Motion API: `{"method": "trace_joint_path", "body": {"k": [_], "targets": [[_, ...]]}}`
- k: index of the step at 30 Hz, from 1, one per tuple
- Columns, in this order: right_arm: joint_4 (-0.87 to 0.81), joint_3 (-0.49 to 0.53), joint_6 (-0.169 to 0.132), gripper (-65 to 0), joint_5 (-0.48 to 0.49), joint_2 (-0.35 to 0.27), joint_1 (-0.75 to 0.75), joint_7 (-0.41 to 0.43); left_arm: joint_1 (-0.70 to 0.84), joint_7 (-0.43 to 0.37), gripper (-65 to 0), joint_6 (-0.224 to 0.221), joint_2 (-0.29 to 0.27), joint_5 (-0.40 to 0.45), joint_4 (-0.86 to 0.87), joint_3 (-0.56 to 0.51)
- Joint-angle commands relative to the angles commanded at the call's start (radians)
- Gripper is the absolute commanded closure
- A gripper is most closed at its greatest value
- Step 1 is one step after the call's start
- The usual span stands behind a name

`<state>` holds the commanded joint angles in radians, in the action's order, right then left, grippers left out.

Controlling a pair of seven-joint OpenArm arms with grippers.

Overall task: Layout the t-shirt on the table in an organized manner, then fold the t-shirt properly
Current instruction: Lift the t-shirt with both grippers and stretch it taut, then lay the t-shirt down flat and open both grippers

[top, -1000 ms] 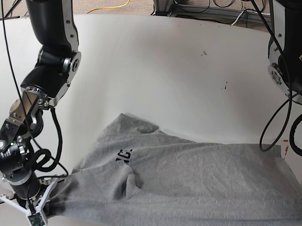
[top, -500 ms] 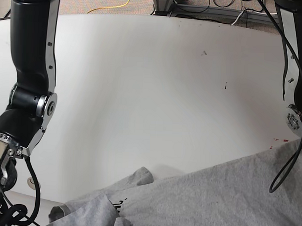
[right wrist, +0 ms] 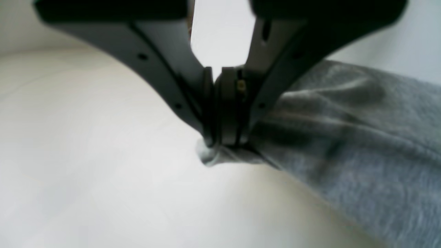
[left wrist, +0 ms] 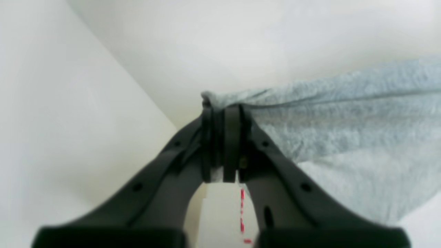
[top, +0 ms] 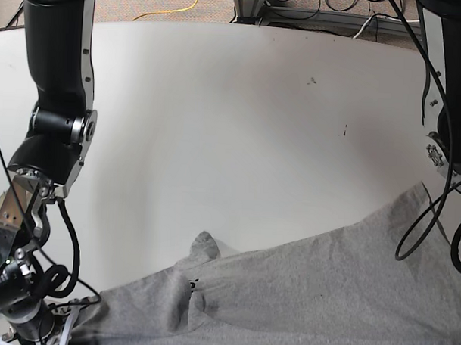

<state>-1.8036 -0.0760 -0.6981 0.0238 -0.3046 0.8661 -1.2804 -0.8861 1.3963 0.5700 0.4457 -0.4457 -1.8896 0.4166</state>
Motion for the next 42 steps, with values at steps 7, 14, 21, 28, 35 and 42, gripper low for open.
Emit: {"method": "trace_joint_path", "body": {"k": [7, 14, 21, 28, 35, 42], "targets": [[-0.147, -0.064, 0.000, -0.6, 0.000, 0.054, -0.284, -0.021, 0.301, 0.000, 0.0, 0.000, 0.049, -0.112, -0.034, 0.114], [-0.233, -0.084, 0.000, -0.6, -0.002, 0.126, -0.540, -0.037, 0.651, 0.000, 0.0, 0.000, 0.060, -0.221, -0.068, 0.264], [-0.235, -0.149, 0.000, -0.6, 0.002, 0.178, -0.689, -0.040, 0.931, 0.000, 0.0, 0.000, 0.055, -0.331, -0.080, 0.385], [-0.236, -0.152, 0.000, -0.5, 0.000, 0.183, -0.833, -0.040, 1.200, 0.000, 0.0, 0.000, 0.018, -0.419, -0.080, 0.462], [-0.236, -0.184, 0.000, -0.3, -0.002, 0.184, -0.970, -0.040, 1.361, 0.000, 0.0, 0.000, 0.018, -0.433, -0.078, 0.480], [-0.236, -0.203, 0.000, -0.6, -0.002, 0.184, -1.066, -0.040, 1.444, 0.000, 0.0, 0.000, 0.018, -0.427, -0.074, 0.477]]}}
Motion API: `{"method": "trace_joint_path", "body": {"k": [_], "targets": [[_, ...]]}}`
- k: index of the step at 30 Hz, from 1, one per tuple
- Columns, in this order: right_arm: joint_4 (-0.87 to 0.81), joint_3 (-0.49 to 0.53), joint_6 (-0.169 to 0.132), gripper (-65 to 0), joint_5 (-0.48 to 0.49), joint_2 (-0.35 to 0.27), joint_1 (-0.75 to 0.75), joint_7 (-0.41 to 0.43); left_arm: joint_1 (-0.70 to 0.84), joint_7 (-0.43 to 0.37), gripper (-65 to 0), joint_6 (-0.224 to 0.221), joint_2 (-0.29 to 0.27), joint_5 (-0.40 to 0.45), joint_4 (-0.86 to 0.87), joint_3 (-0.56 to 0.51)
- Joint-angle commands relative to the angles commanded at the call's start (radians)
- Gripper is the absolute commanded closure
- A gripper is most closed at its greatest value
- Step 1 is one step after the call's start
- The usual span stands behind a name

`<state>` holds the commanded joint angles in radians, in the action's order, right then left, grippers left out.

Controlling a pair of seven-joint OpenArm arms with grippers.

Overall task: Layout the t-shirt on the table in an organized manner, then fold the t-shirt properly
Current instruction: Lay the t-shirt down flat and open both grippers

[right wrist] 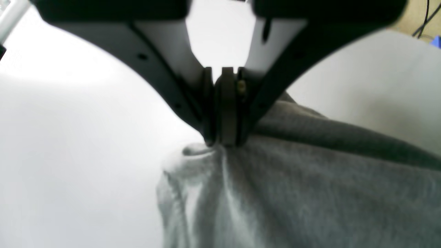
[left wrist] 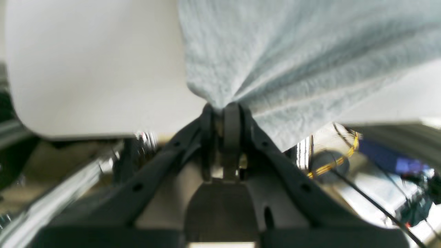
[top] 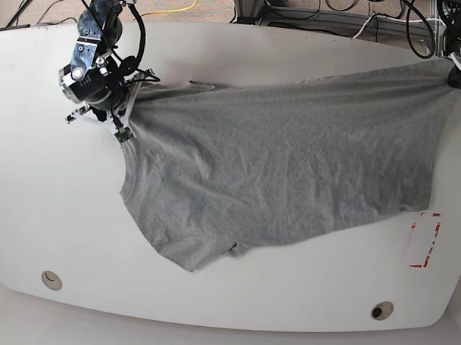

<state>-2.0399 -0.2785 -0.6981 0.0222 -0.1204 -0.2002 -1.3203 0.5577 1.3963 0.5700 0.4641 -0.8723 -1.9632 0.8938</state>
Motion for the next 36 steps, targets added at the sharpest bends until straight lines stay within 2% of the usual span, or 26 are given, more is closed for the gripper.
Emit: {"method": "trace_joint_path", "body": {"k": [5, 7, 9, 11, 13, 14, 16, 18, 20, 24, 27, 33, 34, 36], "targets": [[0.002, 0.003, 0.000, -1.9, 0.002, 0.000, -0.041, 0.000, 0.041, 0.000, 0.0, 0.000, 0.000, -0.002, 0.000, 0.002], [0.002, 0.002, 0.000, -8.7, 0.003, 0.000, -0.043, 0.000, 0.041, 0.000, 0.0, 0.000, 0.002, -0.002, 0.000, 0.002], [0.002, 0.000, 0.000, -19.7, 0.003, 0.000, -0.043, 0.000, 0.051, 0.000, -1.8, 0.000, 0.003, -0.002, 0.000, -0.002], [0.002, 0.000, 0.000, -31.7, 0.005, -0.005, -0.043, 0.000, 0.060, 0.000, -7.4, 0.000, 0.003, -0.002, 0.000, -0.002], [0.002, 0.000, 0.000, -42.8, 0.009, -0.008, -0.038, 0.000, 0.061, 0.000, -17.4, -0.002, 0.003, -0.002, 0.000, -0.002], [0.002, 0.000, 0.000, -45.2, 0.009, -0.008, -0.037, 0.000, 0.061, 0.000, -20.3, -0.003, 0.003, -0.002, 0.000, -0.002], [0.002, 0.000, 0.000, -50.7, 0.011, -0.014, -0.032, 0.000, 0.063, 0.000, -31.4, -0.005, 0.005, -0.002, 0.000, -0.002], [0.002, 0.000, 0.000, -52.6, 0.012, -0.031, -0.017, 0.002, 0.063, 0.000, -38.6, -0.008, 0.005, 0.000, 0.000, 0.000], [0.002, 0.000, 0.000, -52.5, 0.012, -0.040, -0.003, 0.003, 0.064, 0.000, -42.1, -0.008, 0.005, 0.000, 0.000, 0.000], [0.003, 0.000, 0.000, -52.6, 0.012, -0.041, 0.032, 0.006, 0.064, 0.000, -42.8, -0.008, 0.009, 0.008, 0.000, 0.003], [0.006, 0.003, 0.000, -52.6, 0.014, -0.037, 0.086, 0.006, 0.052, 0.000, -42.8, -0.008, 0.037, 0.020, 0.000, 0.003], [0.009, 0.028, 0.000, -52.5, 0.055, 0.012, 0.170, 0.006, -0.110, 0.000, -42.8, -0.009, 0.043, 0.023, 0.000, 0.000], [0.009, 0.038, 0.000, -52.5, 0.072, 0.012, 0.178, 0.006, -0.141, 0.000, -42.8, -0.012, 0.037, 0.026, 0.000, -0.003], [0.023, 0.063, 0.000, -52.0, 0.107, 0.018, 0.193, 0.020, -0.199, 0.000, -42.8, -0.041, -0.021, 0.064, 0.000, -0.037]]}}
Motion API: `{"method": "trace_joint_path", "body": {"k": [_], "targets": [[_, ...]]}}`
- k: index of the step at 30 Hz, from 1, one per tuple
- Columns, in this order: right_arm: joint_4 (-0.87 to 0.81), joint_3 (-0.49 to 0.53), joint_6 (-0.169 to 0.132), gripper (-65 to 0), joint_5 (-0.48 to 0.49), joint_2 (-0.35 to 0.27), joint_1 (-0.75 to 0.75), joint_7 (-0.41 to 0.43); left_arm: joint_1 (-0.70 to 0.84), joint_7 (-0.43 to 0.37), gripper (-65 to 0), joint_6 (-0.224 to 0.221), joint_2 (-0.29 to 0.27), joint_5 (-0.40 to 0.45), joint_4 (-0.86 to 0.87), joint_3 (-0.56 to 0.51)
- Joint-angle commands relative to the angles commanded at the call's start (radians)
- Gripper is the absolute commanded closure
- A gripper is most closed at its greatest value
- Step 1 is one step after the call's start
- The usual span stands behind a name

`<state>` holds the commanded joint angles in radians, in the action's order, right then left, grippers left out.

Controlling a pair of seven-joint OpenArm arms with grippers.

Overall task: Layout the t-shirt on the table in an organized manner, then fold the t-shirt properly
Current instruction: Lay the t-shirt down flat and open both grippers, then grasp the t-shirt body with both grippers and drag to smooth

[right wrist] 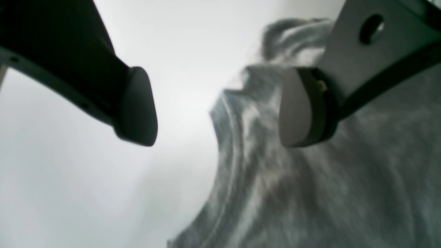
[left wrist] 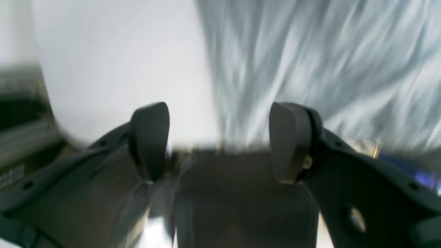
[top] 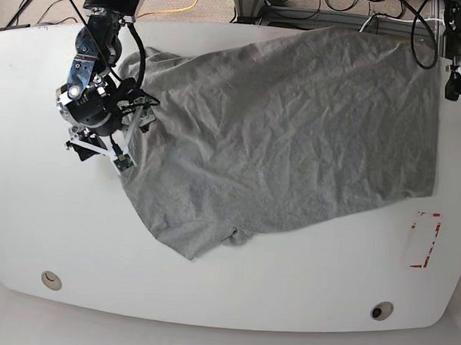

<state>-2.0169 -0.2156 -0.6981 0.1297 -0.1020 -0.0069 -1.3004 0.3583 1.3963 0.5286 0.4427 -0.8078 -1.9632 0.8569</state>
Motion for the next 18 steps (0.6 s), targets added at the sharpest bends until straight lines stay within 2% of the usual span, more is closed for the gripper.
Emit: {"method": "trace_joint_path", "body": {"k": [3, 5, 8, 11, 12, 14, 16, 18], "targets": [[0.014, 0.028, 0.000, -45.3, 0.038, 0.003, 0.003, 0.041, -0.075, 0.000, -42.5, -0.018, -0.052, 0.068, 0.000, -0.038], [0.032, 0.040, 0.000, -35.2, 0.048, 0.021, 0.000, 0.071, -0.104, -0.021, -39.0, -0.018, -0.091, 0.132, 0.000, -0.075], [0.058, 0.038, 0.000, -20.0, 0.048, 0.034, 0.000, 0.089, -0.106, -0.082, -28.7, -0.018, -0.138, 0.212, 0.000, -0.132], [0.110, 0.038, 0.000, -1.9, 0.046, 0.034, 0.000, 0.092, -0.106, -0.191, -12.1, -0.018, -0.164, 0.325, 0.002, -0.230], [0.124, 0.038, 0.000, 0.0, 0.046, 0.034, -0.002, 0.092, -0.106, -0.213, -7.4, -0.018, -0.166, 0.365, 0.003, -0.258], [0.146, 0.038, 0.000, -1.3, 0.046, 0.034, -0.014, 0.094, -0.106, -0.245, -0.7, -0.018, -0.186, 0.443, 0.025, -0.308], [0.163, 0.038, 0.000, -1.3, 0.046, 0.032, -0.029, 0.106, -0.106, -0.262, 0.0, -0.017, -0.201, 0.512, 0.060, -0.344], [0.180, 0.038, 0.000, -0.6, 0.046, 0.032, -0.043, 0.121, -0.106, -0.269, 0.0, -0.017, -0.209, 0.543, 0.097, -0.358]]}}
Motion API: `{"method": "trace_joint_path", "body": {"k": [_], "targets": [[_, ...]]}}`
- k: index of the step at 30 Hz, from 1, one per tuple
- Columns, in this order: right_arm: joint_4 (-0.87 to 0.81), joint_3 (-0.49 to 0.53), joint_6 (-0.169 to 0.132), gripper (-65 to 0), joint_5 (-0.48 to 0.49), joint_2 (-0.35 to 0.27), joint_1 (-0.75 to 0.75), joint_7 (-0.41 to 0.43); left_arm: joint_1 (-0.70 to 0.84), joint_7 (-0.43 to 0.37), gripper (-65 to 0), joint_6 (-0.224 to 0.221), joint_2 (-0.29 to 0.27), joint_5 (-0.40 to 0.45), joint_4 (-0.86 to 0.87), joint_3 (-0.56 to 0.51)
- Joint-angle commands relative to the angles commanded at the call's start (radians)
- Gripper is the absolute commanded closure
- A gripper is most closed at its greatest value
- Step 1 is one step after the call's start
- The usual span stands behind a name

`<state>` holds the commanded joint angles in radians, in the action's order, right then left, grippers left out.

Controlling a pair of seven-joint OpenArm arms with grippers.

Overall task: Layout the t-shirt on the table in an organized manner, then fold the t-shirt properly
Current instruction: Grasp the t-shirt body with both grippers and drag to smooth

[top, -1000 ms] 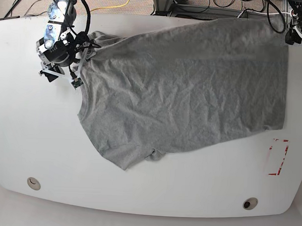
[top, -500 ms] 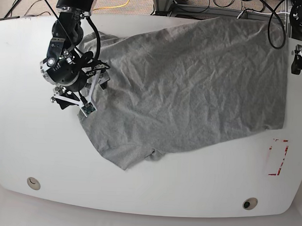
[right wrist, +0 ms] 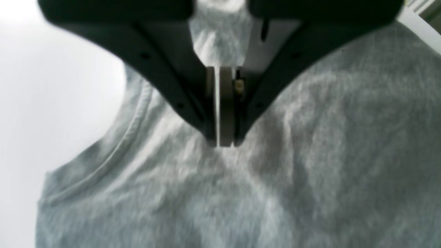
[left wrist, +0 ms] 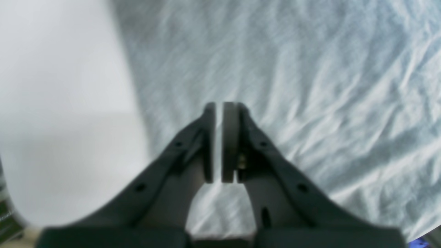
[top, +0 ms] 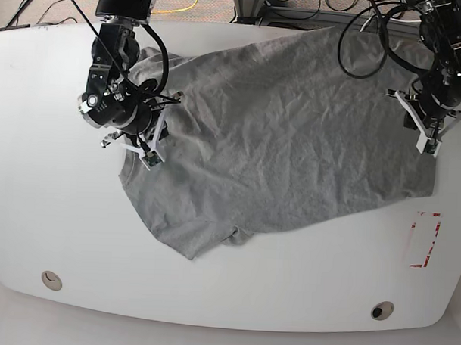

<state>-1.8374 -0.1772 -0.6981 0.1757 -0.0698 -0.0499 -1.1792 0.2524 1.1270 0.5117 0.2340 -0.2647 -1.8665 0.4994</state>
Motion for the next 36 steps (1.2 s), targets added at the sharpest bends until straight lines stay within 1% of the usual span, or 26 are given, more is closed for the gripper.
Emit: {"method": "trace_joint_path", "body": {"k": [6, 12, 14, 17, 21, 24, 26, 29, 32, 34, 36], "targets": [[0.075, 0.000, 0.000, -0.5, 0.000, -0.002, -0.051, 0.081, 0.000, -0.057, 0.0, 0.000, -0.002, 0.009, 0.172, -0.003], [0.164, -0.002, 0.000, -0.5, -0.002, -0.008, -0.044, 0.129, -0.060, -0.069, 0.0, 0.000, 0.002, 0.012, 0.287, -0.021], [0.189, -0.002, 0.000, -0.5, -0.002, -0.026, -0.038, 0.132, -0.089, -0.069, 0.0, 0.000, 0.021, 0.014, 0.342, -0.048], [0.230, -0.002, 0.000, -0.5, -0.002, -0.031, 0.000, 0.149, -0.140, -0.078, 0.0, 0.000, 0.031, 0.014, 0.405, -0.086], [0.321, -0.002, 0.000, -0.6, -0.002, -0.054, 0.055, 0.210, -0.199, -0.138, 0.0, 0.000, 0.051, 0.014, 0.485, -0.129], [0.425, 0.000, 0.000, -0.6, -0.002, -0.068, 0.118, 0.262, -0.259, -0.190, 0.0, -0.002, 0.058, 0.015, 0.559, -0.172], [0.486, 0.000, 0.000, -0.6, -0.002, -0.081, 0.160, 0.282, -0.299, -0.198, 0.0, -0.002, 0.074, 0.014, 0.608, -0.189], [0.572, 0.000, 0.000, -0.6, 0.000, -0.097, 0.226, 0.322, -0.368, -0.199, 0.0, -0.002, 0.078, 0.014, 0.672, -0.193], [0.649, 0.000, 0.000, -0.6, 0.000, -0.100, 0.284, 0.370, -0.422, -0.201, 0.0, -0.002, 0.080, 0.014, 0.712, -0.193], [0.703, 0.000, 0.000, -0.6, -0.002, -0.106, 0.321, 0.388, -0.446, -0.201, 0.0, -0.002, 0.083, 0.014, 0.727, -0.193], [0.743, 0.000, 0.000, -0.6, -0.002, -0.118, 0.354, 0.399, -0.463, -0.201, 0.0, -0.002, 0.098, 0.014, 0.732, -0.193]]}}
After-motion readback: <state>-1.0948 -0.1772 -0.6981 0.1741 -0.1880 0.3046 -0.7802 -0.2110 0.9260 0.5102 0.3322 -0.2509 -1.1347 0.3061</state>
